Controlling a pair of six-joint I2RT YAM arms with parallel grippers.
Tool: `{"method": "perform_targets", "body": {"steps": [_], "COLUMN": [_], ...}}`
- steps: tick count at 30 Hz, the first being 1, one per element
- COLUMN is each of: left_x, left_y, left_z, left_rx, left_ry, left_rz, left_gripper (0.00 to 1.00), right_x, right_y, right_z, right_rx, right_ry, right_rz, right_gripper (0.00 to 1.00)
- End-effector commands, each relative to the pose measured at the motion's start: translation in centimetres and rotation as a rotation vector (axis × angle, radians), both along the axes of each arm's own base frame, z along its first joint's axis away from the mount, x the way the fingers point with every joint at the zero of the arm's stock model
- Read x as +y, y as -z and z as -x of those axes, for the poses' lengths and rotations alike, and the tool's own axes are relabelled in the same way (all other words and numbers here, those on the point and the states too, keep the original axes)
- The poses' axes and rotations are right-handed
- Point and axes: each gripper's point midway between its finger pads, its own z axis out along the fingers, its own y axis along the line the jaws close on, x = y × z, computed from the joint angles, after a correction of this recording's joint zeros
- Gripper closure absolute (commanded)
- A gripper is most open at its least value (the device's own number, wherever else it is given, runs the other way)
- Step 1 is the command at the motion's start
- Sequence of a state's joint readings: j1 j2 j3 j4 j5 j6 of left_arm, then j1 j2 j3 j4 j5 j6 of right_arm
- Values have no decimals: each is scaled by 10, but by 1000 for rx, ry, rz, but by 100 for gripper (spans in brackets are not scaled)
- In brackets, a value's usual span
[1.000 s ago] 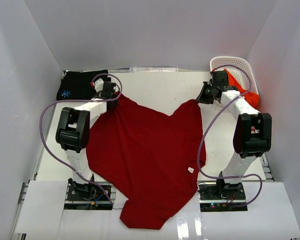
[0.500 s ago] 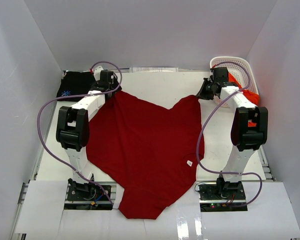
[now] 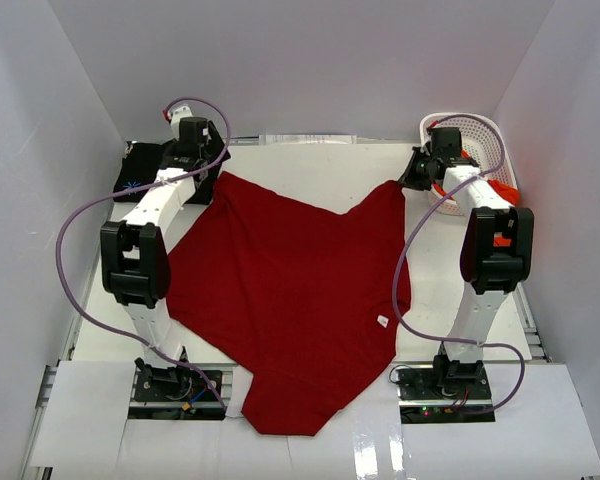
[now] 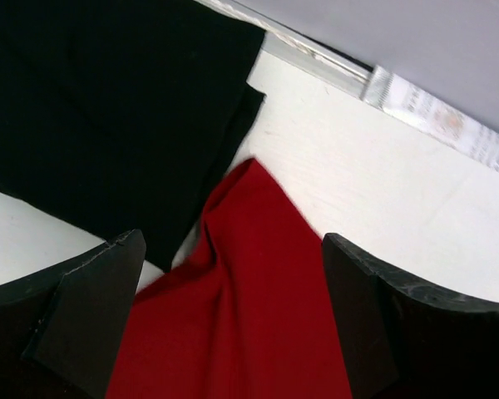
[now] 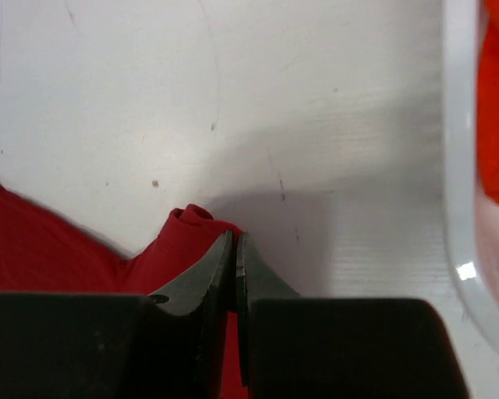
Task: Fold and stack the t-shirts
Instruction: Flatten out the tshirt
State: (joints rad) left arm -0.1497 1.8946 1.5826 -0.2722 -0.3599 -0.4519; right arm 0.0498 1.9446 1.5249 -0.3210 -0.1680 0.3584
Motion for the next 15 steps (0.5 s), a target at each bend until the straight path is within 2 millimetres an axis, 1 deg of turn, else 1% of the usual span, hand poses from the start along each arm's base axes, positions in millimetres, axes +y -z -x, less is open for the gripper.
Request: {"method": "perform_targets", "body": {"steps": [1,2,3,4,5,6,7,8,9,10,11,12,13,14,15], "left_x": [-14,-16,-18,-20,-21,-22,-23,-25,-26,-29,-30,-33,-36,-38,-41], "left_y": [-60,-51,-59,-57,-64,-65,-65,-67,-67,-65,-61,-57,-48,-44,-38], "left_z": [29,40,46,54,68,75,82,95,101,107,117,122,129,136,140], "left_rx": [-60,-22,-27,-11,5,16,30,55,66,84,117,139,169,187,201], "left_ry": [102,117,129,147,162,174,190,209,219,242,252,274,289,302,318], "left_rz": [43,58,66,67,75,80,78,89,94,96,103,115,124,134,146], "left_gripper": [2,2,2,2,2,2,2,2,2,2,2,2,2,2,2], "right_x": [-14,-12,-10,-9,-8,-4,1,1,2,10,13,18,29,33,37], "right_y": [-22,-28,-31,-34,-36,-48,-55,-61,-72,-79,-83,-98,-87,-93,-87], "right_z": [-32,-35,-35,-33,-26,-16,-9,-4,12,20,28,41,57,70,82], "right_rx": [-93,-97,-87,-75,-58,-76,-92,-113,-130,-144,-148,-171,-140,-143,-112], "right_ry": [12,-9,-18,-24,-38,-52,-62,-59,-60,-79,-89,-103,-136,-147,-161], "right_rz": [11,3,0,-3,-3,-14,-13,3,14,24,32,29,29,31,34], "right_gripper": [92,86,76,70,68,61,54,37,31,28,28,28,28,28,29]}}
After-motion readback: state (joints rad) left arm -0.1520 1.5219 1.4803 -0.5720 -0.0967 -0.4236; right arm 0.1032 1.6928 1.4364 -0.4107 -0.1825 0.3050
